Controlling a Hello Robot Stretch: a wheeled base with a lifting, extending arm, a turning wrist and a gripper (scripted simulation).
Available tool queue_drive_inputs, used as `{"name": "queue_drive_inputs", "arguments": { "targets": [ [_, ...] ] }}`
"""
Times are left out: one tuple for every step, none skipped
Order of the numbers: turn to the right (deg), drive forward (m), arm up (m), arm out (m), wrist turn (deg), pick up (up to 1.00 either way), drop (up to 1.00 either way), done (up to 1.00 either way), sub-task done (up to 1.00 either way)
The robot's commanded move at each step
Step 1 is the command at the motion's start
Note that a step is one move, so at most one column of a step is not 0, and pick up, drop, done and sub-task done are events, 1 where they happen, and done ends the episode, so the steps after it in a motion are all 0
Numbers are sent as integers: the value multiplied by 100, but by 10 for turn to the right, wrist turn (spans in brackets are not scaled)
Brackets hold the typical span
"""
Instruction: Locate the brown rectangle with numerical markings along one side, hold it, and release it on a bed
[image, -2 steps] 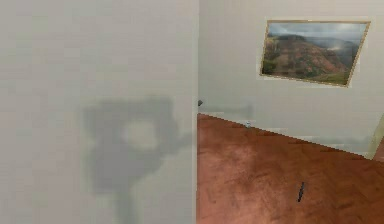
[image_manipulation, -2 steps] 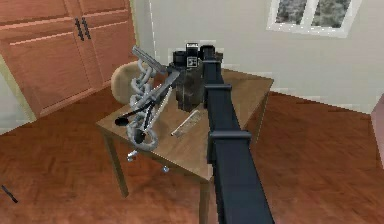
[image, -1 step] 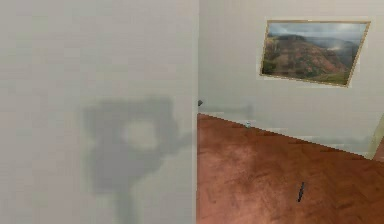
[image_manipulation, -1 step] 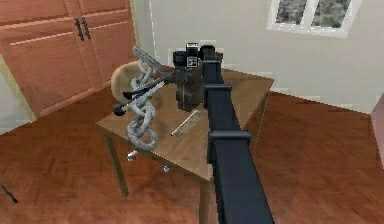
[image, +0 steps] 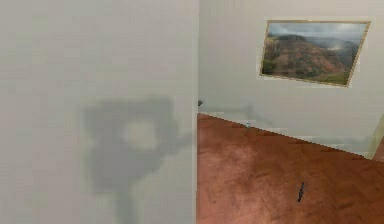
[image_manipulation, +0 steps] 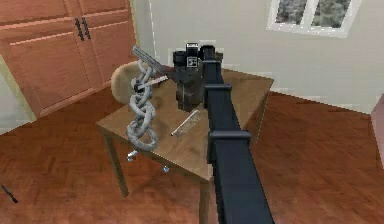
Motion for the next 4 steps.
{"name": "queue_drive_inputs", "arguments": {
  "targets": [
    [0, 0, 0, 0, 360, 0, 0, 0, 0],
    [0, 0, -30, 0, 0, 0, 0, 0, 0],
    [0, 0, 0, 0, 0, 100, 0, 0, 0],
    [0, 0, 10, 0, 0, 0, 0, 0, 0]
  ]
}}
